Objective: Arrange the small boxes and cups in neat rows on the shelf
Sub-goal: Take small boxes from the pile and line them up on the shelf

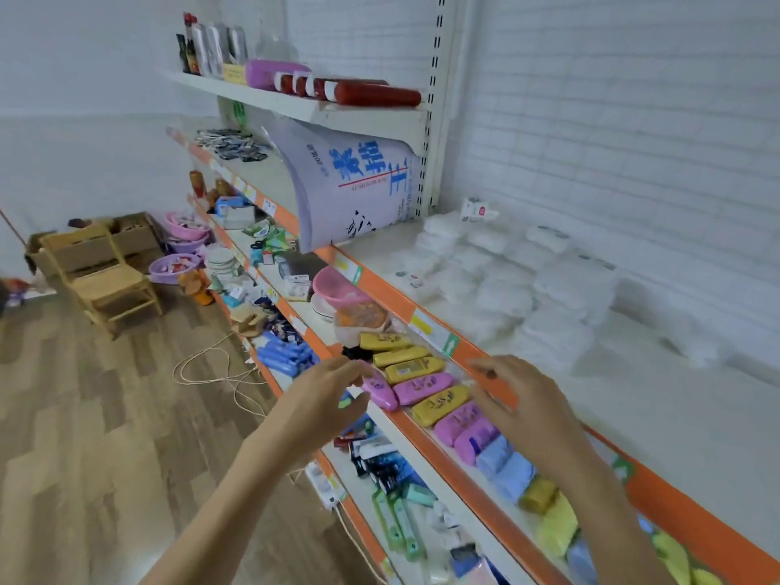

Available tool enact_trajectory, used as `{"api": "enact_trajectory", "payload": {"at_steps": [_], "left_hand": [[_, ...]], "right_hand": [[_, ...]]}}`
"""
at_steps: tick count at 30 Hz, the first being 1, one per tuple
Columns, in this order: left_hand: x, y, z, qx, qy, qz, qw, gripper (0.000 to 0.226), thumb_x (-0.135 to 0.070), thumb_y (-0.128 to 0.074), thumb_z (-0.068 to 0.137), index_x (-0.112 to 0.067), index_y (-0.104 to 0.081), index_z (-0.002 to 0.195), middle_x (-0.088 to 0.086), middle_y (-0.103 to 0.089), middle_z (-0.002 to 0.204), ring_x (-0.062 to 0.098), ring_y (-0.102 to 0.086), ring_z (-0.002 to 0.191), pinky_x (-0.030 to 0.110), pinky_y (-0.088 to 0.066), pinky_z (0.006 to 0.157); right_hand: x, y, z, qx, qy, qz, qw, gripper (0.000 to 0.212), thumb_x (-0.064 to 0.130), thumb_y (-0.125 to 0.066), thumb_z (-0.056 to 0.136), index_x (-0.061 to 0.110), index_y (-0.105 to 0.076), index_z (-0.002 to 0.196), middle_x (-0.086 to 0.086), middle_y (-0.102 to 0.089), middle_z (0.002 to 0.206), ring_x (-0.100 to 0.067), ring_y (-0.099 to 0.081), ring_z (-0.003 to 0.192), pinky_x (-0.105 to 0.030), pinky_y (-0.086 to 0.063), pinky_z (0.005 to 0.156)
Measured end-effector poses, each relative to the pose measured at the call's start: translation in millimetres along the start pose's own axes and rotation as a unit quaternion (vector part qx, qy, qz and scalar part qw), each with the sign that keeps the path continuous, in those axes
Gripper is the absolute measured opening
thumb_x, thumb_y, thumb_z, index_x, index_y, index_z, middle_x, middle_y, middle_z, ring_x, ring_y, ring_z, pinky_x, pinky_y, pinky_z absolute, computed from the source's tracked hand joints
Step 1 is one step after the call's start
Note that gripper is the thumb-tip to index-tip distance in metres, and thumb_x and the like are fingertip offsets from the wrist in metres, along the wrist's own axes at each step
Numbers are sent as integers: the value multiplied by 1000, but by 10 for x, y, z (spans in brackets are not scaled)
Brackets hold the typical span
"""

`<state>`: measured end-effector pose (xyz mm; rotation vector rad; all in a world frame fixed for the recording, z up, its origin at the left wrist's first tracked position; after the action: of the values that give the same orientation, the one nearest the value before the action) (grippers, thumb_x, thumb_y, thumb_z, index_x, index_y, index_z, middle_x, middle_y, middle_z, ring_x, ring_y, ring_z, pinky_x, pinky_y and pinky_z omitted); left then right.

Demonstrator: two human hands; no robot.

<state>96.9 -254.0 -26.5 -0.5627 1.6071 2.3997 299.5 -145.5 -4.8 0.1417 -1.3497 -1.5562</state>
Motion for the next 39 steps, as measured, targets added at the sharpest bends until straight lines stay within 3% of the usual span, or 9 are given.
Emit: {"api": "enact_trajectory", "payload": {"at_steps": [4, 13, 16, 20, 25, 29, 32, 35, 39], "left_hand": [[96, 24, 870, 12, -49, -8, 999, 24, -25, -57, 88, -22, -59, 112, -16, -51, 95, 3, -52, 84, 17, -44, 71], [173, -136, 2635, 26, -153, -36, 987, 23, -24, -60, 86, -19, -61, 108, -8, -57, 93, 7, -53, 83, 29, -47, 77], [7, -306, 3089, 41, -201, -44, 978, 26, -21, -61, 87, -16, -59, 112, -2, -59, 99, 9, -53, 88, 25, -44, 81], [-205, -659, 3613, 91, -267, -39, 958, 38, -28, -58, 87, -18, -52, 123, -3, -52, 121, 11, -47, 113, 28, -42, 92], [-280, -1143, 4012, 212, -312, 44, 925, 65, -39, -58, 85, -16, -31, 139, 6, -32, 141, 22, -27, 133, 31, -27, 103], [-211, -1318, 4131, 192, -352, 36, 915, 70, -57, -44, 75, -11, -45, 129, 13, -44, 128, 30, -38, 125, 37, -25, 103], [-149, -1305, 4155, 174, -369, 8, 913, 59, -46, -59, 80, -18, -43, 129, 8, -42, 129, 28, -32, 125, 34, -22, 105], [-95, -1267, 4137, 172, -392, -29, 903, 55, -46, -60, 82, -19, -44, 127, 6, -44, 123, 23, -39, 119, 29, -31, 98], [46, -1148, 4098, 201, -401, -76, 891, 69, -72, -30, 76, -24, -48, 122, -5, -50, 117, 11, -51, 103, 26, -44, 86]], "right_hand": [[-244, 182, 684, -65, -17, 2, 998, 24, 18, -67, 83, 24, -64, 107, 15, -60, 99, -1, -52, 92, -13, -36, 80], [-1005, 690, 1690, -128, -94, -46, 986, 27, 28, -60, 87, 27, -59, 114, 12, -58, 111, -7, -54, 101, -24, -41, 84], [-1233, 669, 1942, -83, -120, -96, 985, 32, 30, -57, 89, 25, -55, 120, 6, -57, 120, -13, -51, 111, -27, -40, 88], [-1504, 507, 2197, 21, -199, -211, 957, 53, 40, -51, 91, 21, -36, 138, -1, -37, 143, -20, -31, 131, -35, -30, 104], [-1696, 391, 2287, 60, -291, -275, 914, 60, 48, -49, 89, 19, -33, 139, -9, -30, 142, -27, -26, 131, -38, -24, 106], [-1706, 331, 2328, 54, -311, -268, 910, 53, 46, -52, 88, 21, -37, 132, -7, -36, 136, -26, -32, 126, -36, -24, 103], [-1678, 333, 2352, 35, -315, -270, 909, 47, 41, -53, 89, 21, -38, 129, -5, -40, 134, -24, -35, 124, -35, -26, 101], [-1640, 346, 2361, 26, -307, -298, 904, 45, 40, -51, 90, 24, -38, 131, -3, -42, 133, -23, -37, 123, -35, -28, 100], [-1541, 367, 2364, -6, -289, -268, 919, 38, 44, -40, 95, 28, -42, 129, 1, -53, 126, -21, -48, 115, -33, -36, 95]]}}
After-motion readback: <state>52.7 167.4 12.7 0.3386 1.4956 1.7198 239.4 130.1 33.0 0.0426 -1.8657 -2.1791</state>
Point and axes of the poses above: each hand's wrist, its own z-axis towards the middle knuckle, its own y-axis out of the back of the hand, x = y × z, the point moved 6 cm from there along z, towards the middle knuckle
